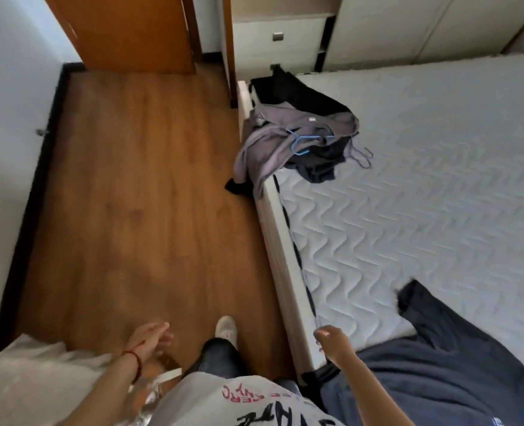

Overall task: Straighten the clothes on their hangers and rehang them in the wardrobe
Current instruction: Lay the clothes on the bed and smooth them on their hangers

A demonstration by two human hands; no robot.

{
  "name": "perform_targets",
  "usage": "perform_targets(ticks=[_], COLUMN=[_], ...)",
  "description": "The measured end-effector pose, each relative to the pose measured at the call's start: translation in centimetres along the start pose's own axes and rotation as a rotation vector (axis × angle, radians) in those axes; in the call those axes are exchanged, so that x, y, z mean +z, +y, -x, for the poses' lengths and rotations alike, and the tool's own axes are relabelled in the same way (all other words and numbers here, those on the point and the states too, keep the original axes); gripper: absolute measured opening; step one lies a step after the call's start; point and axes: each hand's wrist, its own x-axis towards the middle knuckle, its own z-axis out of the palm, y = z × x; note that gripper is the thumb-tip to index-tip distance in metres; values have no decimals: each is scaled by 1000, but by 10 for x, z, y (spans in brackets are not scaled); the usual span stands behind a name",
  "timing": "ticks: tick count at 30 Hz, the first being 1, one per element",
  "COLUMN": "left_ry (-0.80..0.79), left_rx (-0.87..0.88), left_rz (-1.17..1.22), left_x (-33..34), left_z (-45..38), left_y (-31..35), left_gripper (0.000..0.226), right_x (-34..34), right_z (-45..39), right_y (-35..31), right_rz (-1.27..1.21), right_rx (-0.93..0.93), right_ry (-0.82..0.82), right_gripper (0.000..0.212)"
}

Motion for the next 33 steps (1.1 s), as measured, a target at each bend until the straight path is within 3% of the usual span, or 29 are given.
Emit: perform_targets(ticks=[6,8,16,23,33], left_ry=[-94,-139,-247,-128,-123], left_rx=[-146,-104,169,91,108], left_rz=[-7,-71,-198,-247,-480], left_x=[-15,-13,25,34,45], left_z=[-41,-58,-115,-168,-233], left_y=[69,105,293,395,524], left_gripper=[29,34,12,17,20], right_x=[8,4,-28,-85,-154], right_z=[-43,-40,-106,-182,-264], right_y=[-74,-108,-180,-288,-443], right_rz=[-62,-78,-257,-380,-556], right_rx=[84,92,254,292,169], right_ry=[18,40,57,-10,65], right_gripper=[20,21,11,13,11])
